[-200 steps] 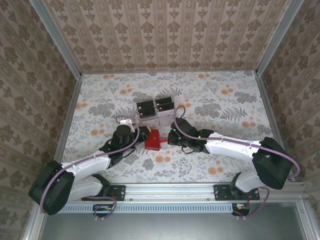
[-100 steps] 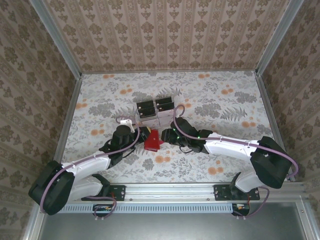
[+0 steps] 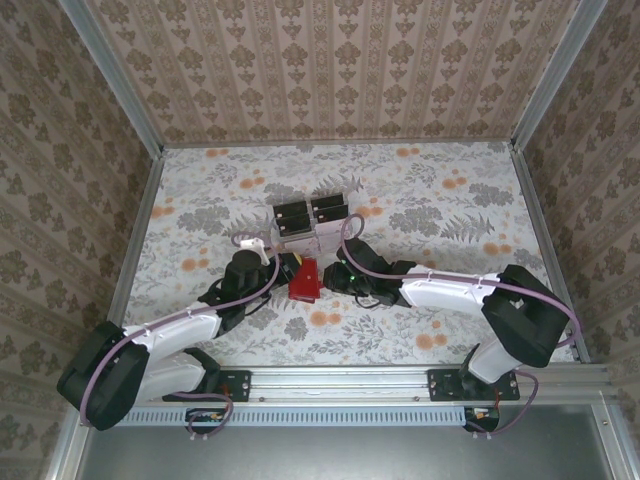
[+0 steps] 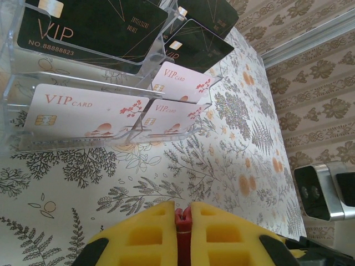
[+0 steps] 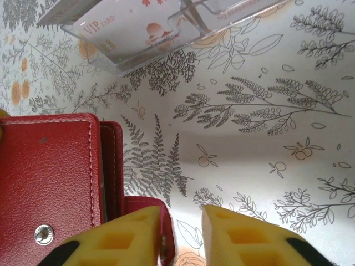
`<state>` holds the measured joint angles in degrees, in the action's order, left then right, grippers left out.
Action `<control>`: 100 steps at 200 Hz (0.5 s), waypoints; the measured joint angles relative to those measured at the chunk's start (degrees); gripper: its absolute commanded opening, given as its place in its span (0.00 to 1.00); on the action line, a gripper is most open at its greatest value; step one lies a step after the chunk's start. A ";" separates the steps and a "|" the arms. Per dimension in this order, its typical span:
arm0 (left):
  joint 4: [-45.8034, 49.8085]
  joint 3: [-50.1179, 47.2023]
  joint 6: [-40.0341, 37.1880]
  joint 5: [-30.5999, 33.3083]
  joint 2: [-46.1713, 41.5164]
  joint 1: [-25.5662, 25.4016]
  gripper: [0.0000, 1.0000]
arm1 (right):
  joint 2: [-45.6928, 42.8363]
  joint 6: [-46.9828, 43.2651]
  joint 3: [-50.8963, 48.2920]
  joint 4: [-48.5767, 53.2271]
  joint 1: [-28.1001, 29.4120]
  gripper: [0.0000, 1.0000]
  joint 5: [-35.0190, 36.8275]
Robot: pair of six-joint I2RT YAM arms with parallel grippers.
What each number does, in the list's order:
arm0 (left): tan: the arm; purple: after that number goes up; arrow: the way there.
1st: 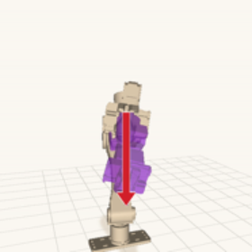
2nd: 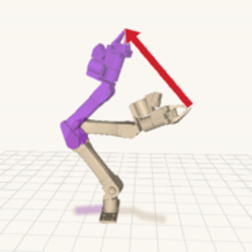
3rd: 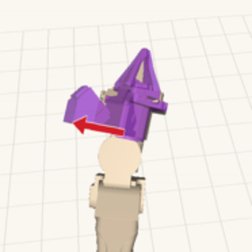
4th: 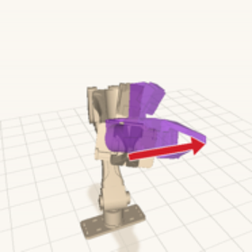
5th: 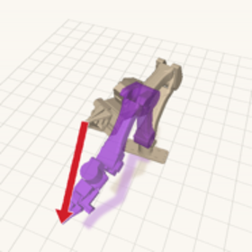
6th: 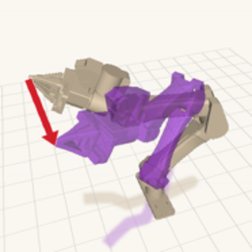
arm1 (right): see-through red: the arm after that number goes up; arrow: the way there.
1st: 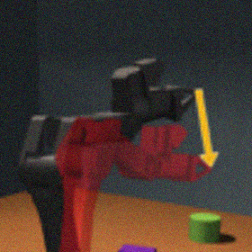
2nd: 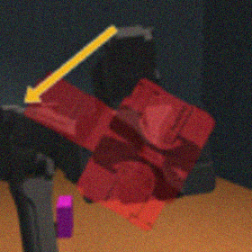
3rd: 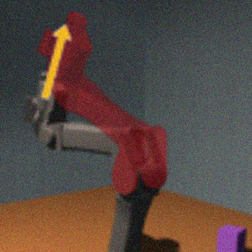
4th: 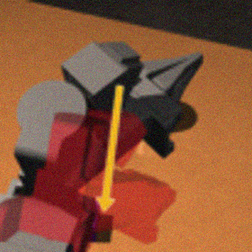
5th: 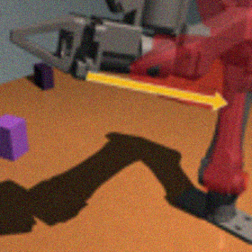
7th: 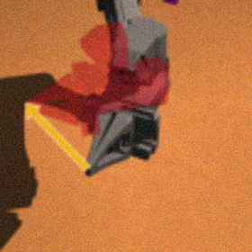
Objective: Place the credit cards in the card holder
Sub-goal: Open the card holder at the bottom-center of the table.
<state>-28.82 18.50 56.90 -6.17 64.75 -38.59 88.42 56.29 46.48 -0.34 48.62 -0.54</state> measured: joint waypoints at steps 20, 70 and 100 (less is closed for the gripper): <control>0.00 0.00 0.00 0.02 0.00 0.00 0.00 | 0.07 0.28 -0.07 -0.74 0.00 0.00 -0.28; 1.14 -0.02 -1.31 1.55 0.00 0.00 0.70 | -1.22 -1.01 -0.11 -0.72 -0.04 0.00 -0.37; 6.88 -0.26 -4.26 3.67 -1.11 0.00 0.78 | -2.62 -2.43 -0.09 -0.11 -0.04 0.00 -0.85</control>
<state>-21.93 18.24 52.64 -2.50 63.64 -38.59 85.80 53.87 46.39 -0.45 48.58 -1.39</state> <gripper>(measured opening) 0.767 0.058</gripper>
